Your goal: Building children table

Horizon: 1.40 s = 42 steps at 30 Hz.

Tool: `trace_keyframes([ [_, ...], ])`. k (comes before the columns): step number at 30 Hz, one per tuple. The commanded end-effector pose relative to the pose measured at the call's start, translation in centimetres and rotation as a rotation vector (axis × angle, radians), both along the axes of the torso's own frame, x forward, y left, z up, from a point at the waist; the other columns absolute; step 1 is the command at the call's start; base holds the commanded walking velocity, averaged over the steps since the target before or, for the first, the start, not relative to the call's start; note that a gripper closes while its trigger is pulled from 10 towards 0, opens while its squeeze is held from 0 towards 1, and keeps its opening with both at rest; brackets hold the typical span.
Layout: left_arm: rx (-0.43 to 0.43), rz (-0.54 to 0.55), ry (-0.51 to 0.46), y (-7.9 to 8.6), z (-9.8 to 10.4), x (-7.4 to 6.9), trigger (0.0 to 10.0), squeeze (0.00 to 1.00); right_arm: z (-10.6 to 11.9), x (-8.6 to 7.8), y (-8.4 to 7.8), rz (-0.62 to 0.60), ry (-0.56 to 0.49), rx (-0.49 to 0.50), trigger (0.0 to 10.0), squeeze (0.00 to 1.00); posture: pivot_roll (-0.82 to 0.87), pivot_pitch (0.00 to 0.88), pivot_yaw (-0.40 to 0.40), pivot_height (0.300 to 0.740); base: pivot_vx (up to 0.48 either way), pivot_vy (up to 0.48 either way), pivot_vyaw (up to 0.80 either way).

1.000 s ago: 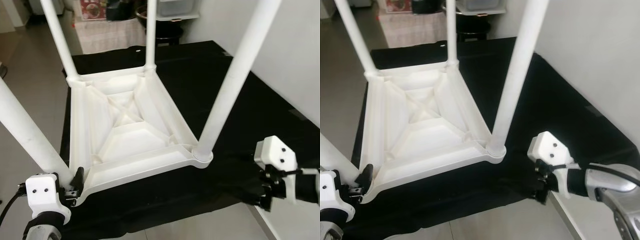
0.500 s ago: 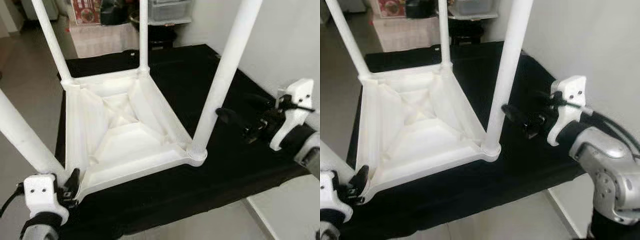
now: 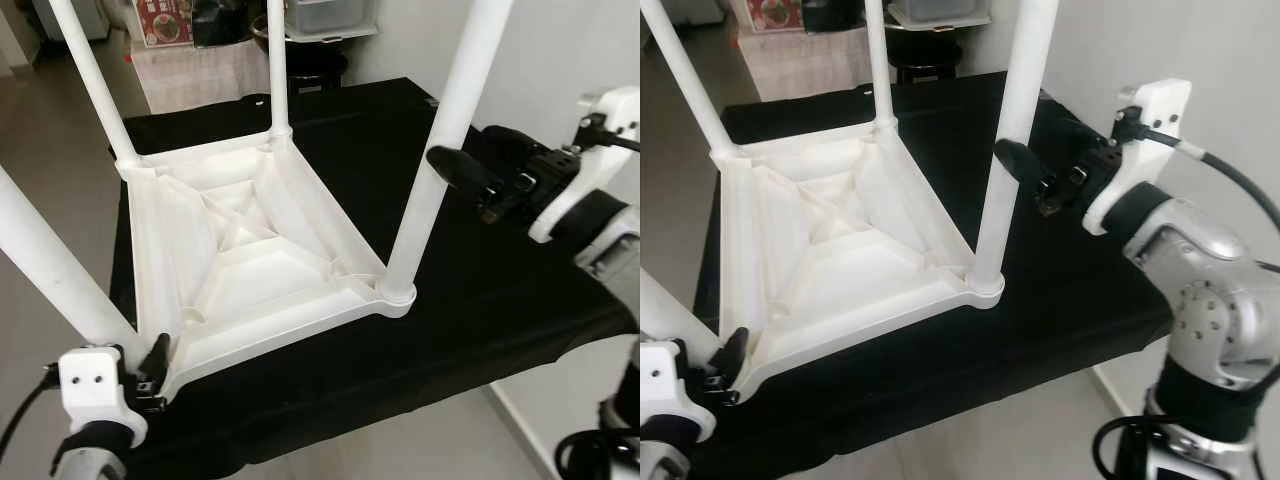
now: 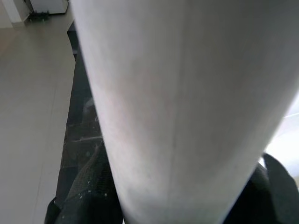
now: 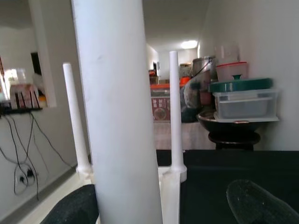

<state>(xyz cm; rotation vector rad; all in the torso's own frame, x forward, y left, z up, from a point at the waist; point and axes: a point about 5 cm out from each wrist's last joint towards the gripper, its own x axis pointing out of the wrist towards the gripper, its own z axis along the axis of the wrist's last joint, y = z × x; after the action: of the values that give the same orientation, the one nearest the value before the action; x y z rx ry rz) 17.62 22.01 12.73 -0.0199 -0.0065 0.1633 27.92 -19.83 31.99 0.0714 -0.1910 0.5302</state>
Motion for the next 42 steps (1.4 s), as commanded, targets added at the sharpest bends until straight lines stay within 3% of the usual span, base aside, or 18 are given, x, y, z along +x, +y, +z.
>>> trace_keyframes([
  [1, 0.020, 0.038, -0.015, 0.4, 0.3, -0.3, 0.0, 0.00, 0.7, 0.5, 0.7, 0.032, -0.002, 0.007, 10.0, 0.00, -0.06, 0.085, -0.050, 0.740, 0.000, 0.000, 0.00],
  [10, 0.021, 0.045, -0.020, 0.4, 0.4, -0.4, 0.0, 0.00, 1.4, 1.4, 1.4, 0.050, -0.012, 0.035, 10.0, 0.00, -0.04, 0.079, -0.061, 0.740, 0.000, 0.000, 0.00],
  [11, 0.024, 0.050, -0.017, 0.4, 0.4, -0.4, 0.6, 0.00, 1.7, 1.6, 1.5, 0.050, -0.014, 0.039, 10.0, 0.00, -0.04, 0.078, -0.063, 0.740, 0.000, 0.000, 0.00],
  [13, 0.024, 0.050, -0.017, 0.4, 0.4, -0.4, 0.6, 0.00, 1.7, 1.6, 1.5, 0.050, -0.014, 0.039, 10.0, 0.00, -0.04, 0.078, -0.063, 0.740, 0.000, 0.000, 0.00],
  [14, 0.026, 0.059, -0.015, 0.5, 0.4, -0.5, 10.0, 0.00, 1.8, 1.8, 1.4, 0.032, -0.012, 0.041, 0.0, 0.00, -0.04, 0.077, -0.064, 0.740, 0.000, 0.000, 0.00],
  [31, 0.050, 0.089, -0.034, 1.0, 1.2, -0.6, 10.0, 0.00, 1.5, 2.6, 0.7, -0.065, 0.043, 0.022, 0.0, 0.00, -0.04, 0.082, -0.062, 0.740, 0.000, 0.000, 0.00],
  [36, 0.110, 0.092, -0.122, 2.2, 4.0, 0.4, 10.0, 0.00, 0.7, 3.2, 0.2, -0.141, 0.084, 0.015, 0.0, 0.00, -0.03, 0.083, -0.066, 0.740, 0.000, 0.000, 0.00],
  [38, 0.146, 0.090, -0.203, 3.4, 6.6, 1.2, 10.0, 0.00, -0.2, 3.8, -0.5, -0.215, 0.130, 0.009, 0.0, 0.00, -0.02, 0.082, -0.066, 0.740, 0.000, 0.000, 0.00],
  [39, 0.182, 0.063, -0.270, 4.0, 8.9, 1.8, 10.0, 0.00, -1.0, 4.2, -1.1, -0.273, 0.166, 0.006, 0.0, 0.00, -0.01, 0.079, -0.066, 0.740, 0.000, 0.000, 0.00],
  [40, 0.182, 0.063, -0.270, 4.0, 8.9, 1.8, 10.0, 0.00, -1.0, 4.2, -1.1, -0.273, 0.166, 0.006, 0.0, 0.00, -0.01, 0.079, -0.066, 0.740, 0.000, 0.000, 0.00],
  [41, 0.221, 0.017, -0.354, 4.5, 11.9, 2.7, 10.0, 0.00, -2.1, 4.7, -1.7, -0.342, 0.216, 0.002, 6.4, 0.00, 0.00, 0.078, -0.062, 0.740, 0.000, 0.000, 0.00],
  [42, 0.221, 0.017, -0.354, 4.5, 11.9, 2.7, 10.0, 0.00, -2.1, 4.7, -1.7, -0.342, 0.216, 0.002, 6.4, 0.00, 0.00, 0.078, -0.062, 0.740, 0.000, 0.000, 0.00],
])
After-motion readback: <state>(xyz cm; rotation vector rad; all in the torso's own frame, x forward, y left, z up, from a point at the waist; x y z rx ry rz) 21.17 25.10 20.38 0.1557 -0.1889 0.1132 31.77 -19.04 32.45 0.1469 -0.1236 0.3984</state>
